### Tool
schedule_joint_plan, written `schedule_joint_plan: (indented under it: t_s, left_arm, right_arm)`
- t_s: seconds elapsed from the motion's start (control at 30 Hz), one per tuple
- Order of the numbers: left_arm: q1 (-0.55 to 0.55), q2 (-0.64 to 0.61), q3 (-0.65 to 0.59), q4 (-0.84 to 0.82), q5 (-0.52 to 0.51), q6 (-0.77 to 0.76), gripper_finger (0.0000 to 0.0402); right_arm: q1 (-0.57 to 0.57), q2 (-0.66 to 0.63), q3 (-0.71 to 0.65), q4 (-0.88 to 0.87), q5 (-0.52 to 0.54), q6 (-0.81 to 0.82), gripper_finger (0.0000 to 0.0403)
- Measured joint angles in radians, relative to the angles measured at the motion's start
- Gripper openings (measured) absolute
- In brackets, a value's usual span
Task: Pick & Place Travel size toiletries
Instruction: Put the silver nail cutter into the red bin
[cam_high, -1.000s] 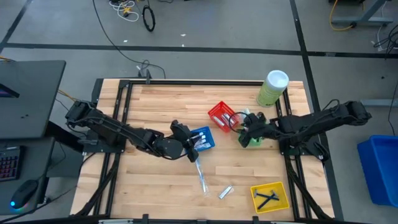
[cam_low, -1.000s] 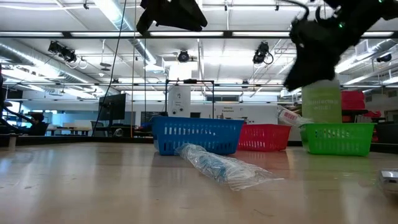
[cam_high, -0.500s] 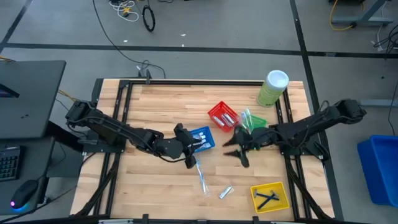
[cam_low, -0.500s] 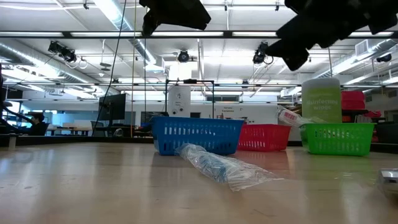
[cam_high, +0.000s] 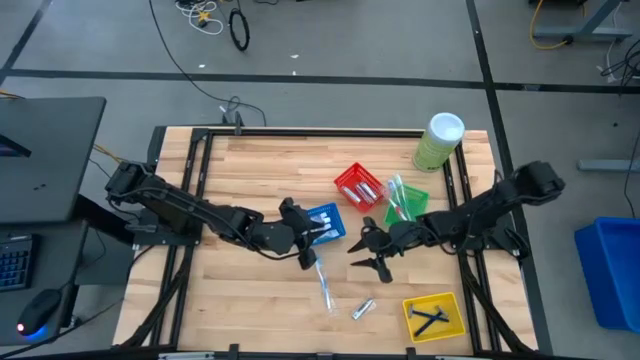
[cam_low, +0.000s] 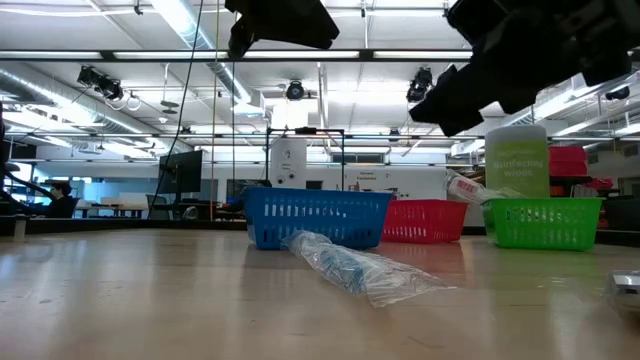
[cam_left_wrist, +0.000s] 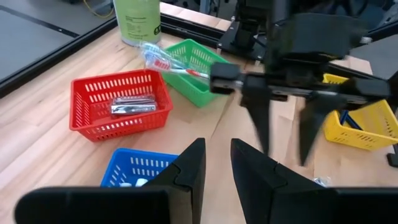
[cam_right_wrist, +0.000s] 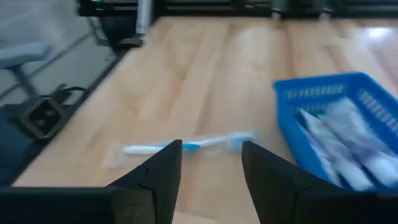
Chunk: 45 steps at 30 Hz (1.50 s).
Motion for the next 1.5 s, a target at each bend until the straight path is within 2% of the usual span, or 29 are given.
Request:
schedule_joint_plan:
  t_s: [0.13, 0.47, 0.67, 0.77, 0.9, 0.97, 1.27, 1.5]
  left_arm:
    - [0.000, 0.000, 0.000, 0.000, -0.023, 0.002, 0.0082]
    - [0.000, 0.000, 0.000, 0.000, -0.060, 0.012, 0.0082]
    - [0.000, 0.000, 0.000, 0.000, -0.041, 0.074, 0.0082]
    - [0.003, 0.000, 0.000, 0.001, -0.045, 0.099, 0.0082]
    - [0.015, 0.000, 0.000, 0.008, -0.045, 0.130, 0.0082]
    - [0.022, 0.000, 0.000, 0.007, -0.045, 0.131, 0.0082]
    - [0.033, 0.000, 0.000, 0.006, -0.044, 0.125, 0.0082]
    - [0.033, 0.000, 0.000, 0.007, -0.042, 0.124, 0.0082]
  right_arm:
    - [0.020, 0.015, 0.002, 0.064, -0.072, -0.010, 0.0174]
    - [0.129, 0.097, 0.044, 0.145, -0.077, -0.022, 0.0171]
    - [0.164, 0.211, 0.083, 0.129, -0.077, 0.046, 0.0164]
    - [0.188, 0.271, 0.165, 0.009, -0.078, 0.042, 0.0163]
    - [0.209, 0.310, 0.298, -0.318, -0.092, 0.047, 0.0165]
    - [0.220, 0.320, 0.336, -0.421, -0.117, 0.038, 0.0164]
    - [0.264, 0.374, 0.332, -0.428, -0.119, 0.021, 0.0156]
    - [0.282, 0.420, 0.331, -0.409, 0.028, -0.028, 0.0152]
